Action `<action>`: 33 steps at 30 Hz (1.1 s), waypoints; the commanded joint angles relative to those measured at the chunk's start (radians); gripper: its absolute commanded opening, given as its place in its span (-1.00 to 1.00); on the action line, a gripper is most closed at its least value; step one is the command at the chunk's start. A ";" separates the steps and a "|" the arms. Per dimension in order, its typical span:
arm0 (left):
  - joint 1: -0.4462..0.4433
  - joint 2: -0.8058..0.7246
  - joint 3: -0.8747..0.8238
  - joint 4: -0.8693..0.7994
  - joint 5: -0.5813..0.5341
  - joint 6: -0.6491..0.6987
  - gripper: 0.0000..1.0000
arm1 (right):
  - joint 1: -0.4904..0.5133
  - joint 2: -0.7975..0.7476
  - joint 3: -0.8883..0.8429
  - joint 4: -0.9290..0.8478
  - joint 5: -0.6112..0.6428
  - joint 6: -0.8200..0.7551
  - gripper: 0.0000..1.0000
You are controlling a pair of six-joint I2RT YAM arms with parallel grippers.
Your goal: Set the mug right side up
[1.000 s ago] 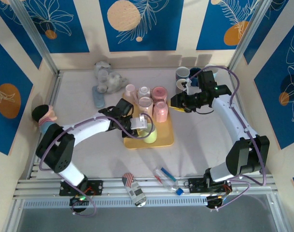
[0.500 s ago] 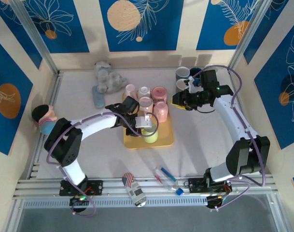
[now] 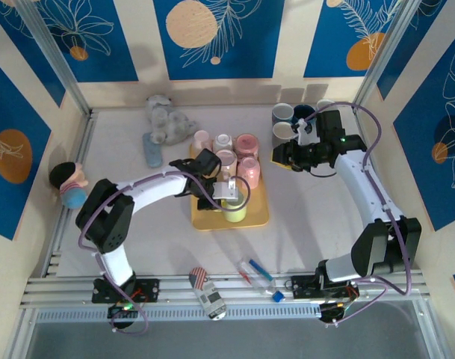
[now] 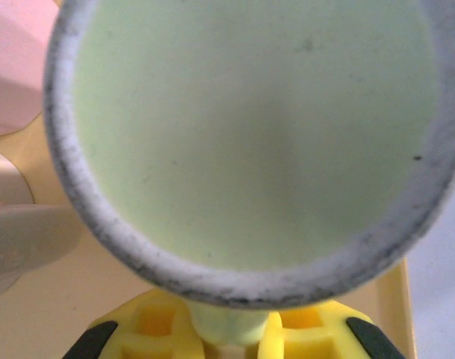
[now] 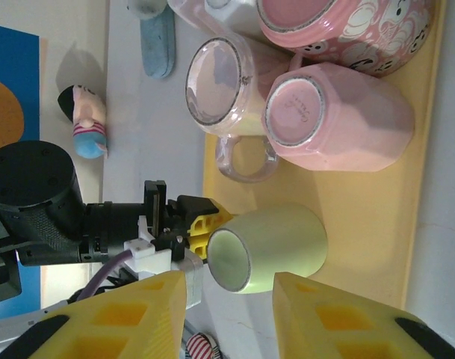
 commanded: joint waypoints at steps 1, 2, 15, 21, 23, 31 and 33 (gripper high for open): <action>-0.011 0.011 0.032 -0.046 0.028 0.020 -1.00 | -0.008 -0.029 -0.016 -0.025 0.016 -0.010 -0.28; -0.010 0.004 0.028 -0.042 0.034 0.016 -1.00 | -0.008 -0.031 -0.020 -0.027 0.018 -0.012 -0.28; 0.172 -0.342 -0.191 0.260 0.366 -0.388 -1.00 | -0.013 -0.145 -0.129 0.155 -0.034 -0.030 -0.33; 0.352 -0.447 -0.309 0.663 0.616 -0.936 -1.00 | -0.014 -0.190 -0.177 0.284 -0.179 0.045 -0.26; 0.374 -0.448 -0.291 0.665 0.637 -1.025 -1.00 | -0.010 -0.199 -0.200 0.338 -0.230 0.087 -0.22; 0.388 -0.512 -0.353 0.984 0.563 -1.440 -1.00 | 0.091 -0.213 -0.249 0.535 -0.291 0.298 -0.08; 0.389 -0.522 -0.354 1.024 0.544 -1.521 -1.00 | 0.122 -0.200 -0.245 0.560 -0.289 0.334 -0.05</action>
